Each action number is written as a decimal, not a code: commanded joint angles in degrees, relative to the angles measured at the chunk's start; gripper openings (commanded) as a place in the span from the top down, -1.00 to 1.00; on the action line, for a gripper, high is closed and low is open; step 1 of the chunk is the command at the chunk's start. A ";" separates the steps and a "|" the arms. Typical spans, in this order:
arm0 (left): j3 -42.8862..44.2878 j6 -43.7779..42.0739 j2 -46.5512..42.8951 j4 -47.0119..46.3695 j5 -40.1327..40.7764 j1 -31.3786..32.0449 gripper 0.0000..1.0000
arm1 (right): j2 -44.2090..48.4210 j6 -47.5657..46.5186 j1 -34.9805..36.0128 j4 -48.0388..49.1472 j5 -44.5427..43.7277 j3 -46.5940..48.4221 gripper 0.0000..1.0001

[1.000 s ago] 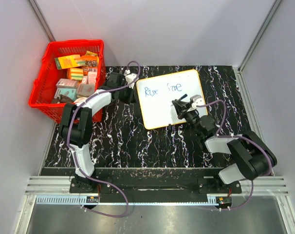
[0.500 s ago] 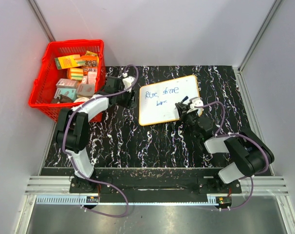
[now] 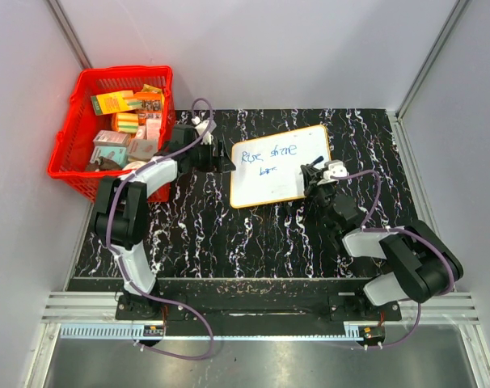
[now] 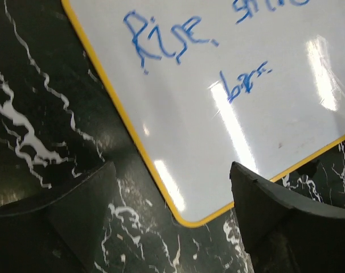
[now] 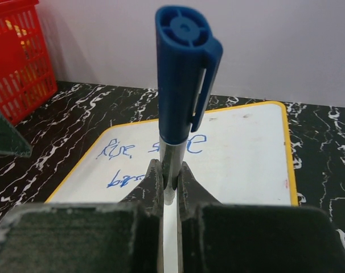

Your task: Write a sentence on the whiteboard

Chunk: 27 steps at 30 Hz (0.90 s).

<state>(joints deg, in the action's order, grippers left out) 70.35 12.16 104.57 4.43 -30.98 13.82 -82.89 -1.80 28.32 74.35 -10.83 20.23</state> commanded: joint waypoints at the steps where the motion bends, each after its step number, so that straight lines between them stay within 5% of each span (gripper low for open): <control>1: 3.04 5.85 3.26 -0.03 -3.11 -1.08 -0.72 | 1.77 -0.48 -0.89 13.54 -7.26 0.07 1.00; 15: 2.43 9.02 7.75 0.22 -4.97 -3.10 -0.72 | 0.72 6.20 -12.32 14.86 -8.68 6.48 1.00; 27: 7.79 -1.26 5.02 11.57 17.00 5.68 -0.72 | -4.37 6.11 -13.90 14.86 -13.07 10.87 1.00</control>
<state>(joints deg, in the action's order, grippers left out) 75.29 14.52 109.38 12.88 -22.79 16.29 -84.64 3.90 15.29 74.76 -20.40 27.07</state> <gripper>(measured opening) 0.856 0.066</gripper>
